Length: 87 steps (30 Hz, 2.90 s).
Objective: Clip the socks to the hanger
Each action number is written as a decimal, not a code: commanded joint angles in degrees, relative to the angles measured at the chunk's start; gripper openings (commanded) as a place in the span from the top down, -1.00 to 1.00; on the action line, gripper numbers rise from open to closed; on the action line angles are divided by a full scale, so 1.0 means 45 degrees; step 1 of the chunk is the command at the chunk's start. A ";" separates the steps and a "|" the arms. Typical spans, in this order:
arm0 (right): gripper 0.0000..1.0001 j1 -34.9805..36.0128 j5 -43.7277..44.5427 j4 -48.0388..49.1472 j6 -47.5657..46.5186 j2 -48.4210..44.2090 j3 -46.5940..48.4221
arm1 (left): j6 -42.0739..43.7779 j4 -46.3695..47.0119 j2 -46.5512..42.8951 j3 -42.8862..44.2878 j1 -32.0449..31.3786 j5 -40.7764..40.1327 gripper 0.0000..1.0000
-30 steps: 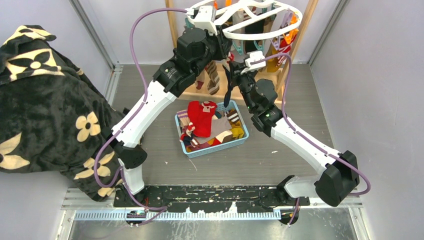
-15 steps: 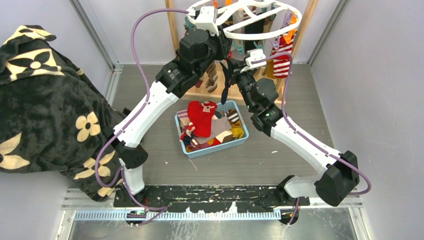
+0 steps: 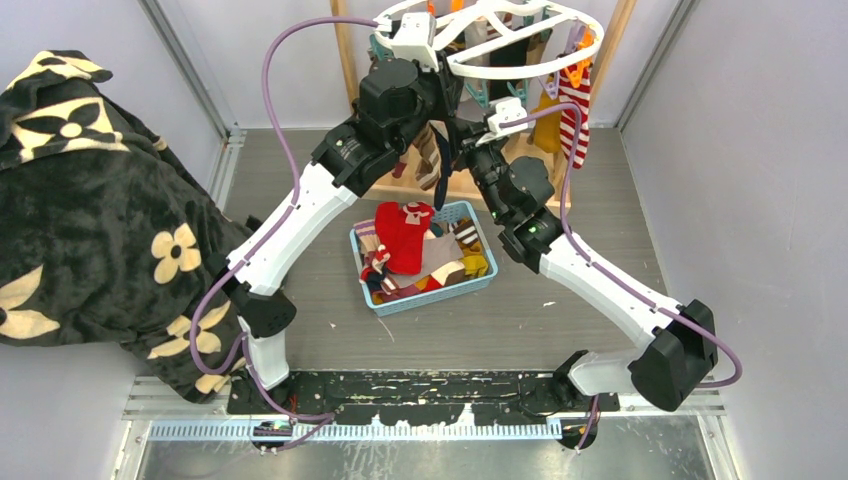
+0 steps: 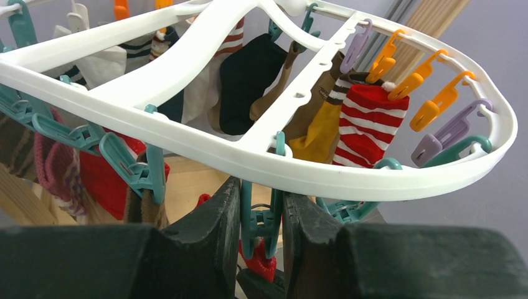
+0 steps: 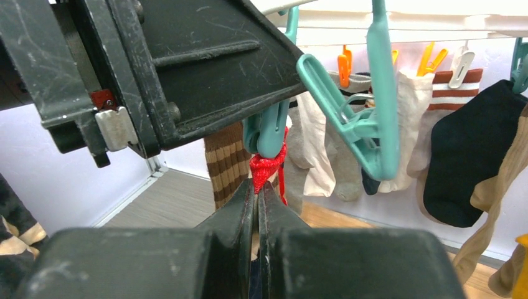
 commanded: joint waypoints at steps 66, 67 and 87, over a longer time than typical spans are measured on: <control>0.98 0.0106 0.0576 0.1175 0.0378 -0.0139 0.0889 | 0.1324 0.1649 -0.0329 -0.0716 -0.0385 -0.1398 0.17; 0.98 0.0101 0.0576 0.1152 0.0364 -0.0129 0.0892 | 0.1323 0.1631 -0.0350 -0.0717 -0.0385 -0.1395 -0.01; 0.03 0.0104 0.0313 0.1070 0.0744 -0.0250 0.0581 | 0.1036 0.0293 -0.1759 -0.1345 -0.0299 -0.0904 -0.82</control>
